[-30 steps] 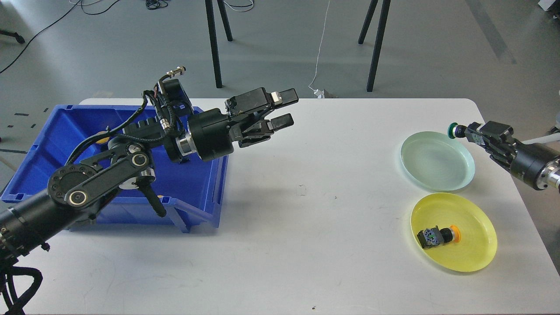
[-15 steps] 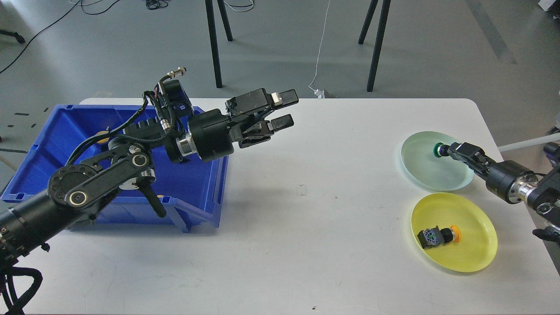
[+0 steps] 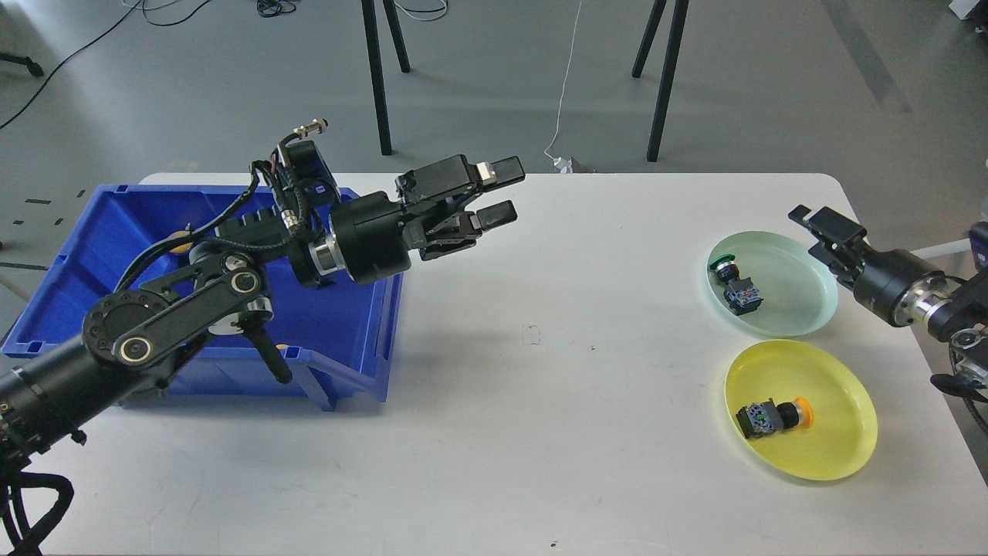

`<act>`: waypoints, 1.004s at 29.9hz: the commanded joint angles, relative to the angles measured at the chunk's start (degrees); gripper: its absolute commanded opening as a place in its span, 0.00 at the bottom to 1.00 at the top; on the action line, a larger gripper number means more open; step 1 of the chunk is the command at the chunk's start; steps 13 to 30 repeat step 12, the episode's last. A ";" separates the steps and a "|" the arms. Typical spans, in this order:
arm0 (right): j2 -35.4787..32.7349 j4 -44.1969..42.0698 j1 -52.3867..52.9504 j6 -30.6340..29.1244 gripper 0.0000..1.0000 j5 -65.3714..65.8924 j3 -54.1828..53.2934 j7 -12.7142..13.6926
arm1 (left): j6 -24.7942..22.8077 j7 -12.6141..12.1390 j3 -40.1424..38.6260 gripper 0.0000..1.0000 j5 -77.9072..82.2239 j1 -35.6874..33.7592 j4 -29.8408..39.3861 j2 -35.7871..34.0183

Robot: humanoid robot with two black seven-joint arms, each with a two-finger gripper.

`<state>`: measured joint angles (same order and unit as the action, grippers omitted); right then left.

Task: Pass button and place on color plate
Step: 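Open the right gripper and withdraw it from the pale green plate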

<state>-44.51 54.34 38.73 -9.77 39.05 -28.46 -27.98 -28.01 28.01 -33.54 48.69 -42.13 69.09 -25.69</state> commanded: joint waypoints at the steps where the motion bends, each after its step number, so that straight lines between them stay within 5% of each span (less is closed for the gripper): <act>1: -2.86 15.41 -0.41 -7.35 0.99 -14.40 -9.05 -0.02 | 0.01 -0.01 -8.27 0.99 -10.53 5.47 -0.89 -1.63; 5: 0.28 24.84 -0.50 -7.01 0.99 -28.39 -13.54 -0.02 | 0.01 -0.01 -14.25 0.99 -15.80 7.93 -1.06 -3.05; 11: 7.42 23.80 -0.76 -6.84 0.99 -31.23 -16.18 -0.02 | 0.01 -0.01 -22.35 0.99 -22.41 13.82 -0.89 -2.96; 30: 7.51 23.97 -1.20 -6.92 0.99 -31.40 -16.18 -0.02 | 0.01 -0.01 -22.35 0.99 -22.41 13.91 -0.80 -2.96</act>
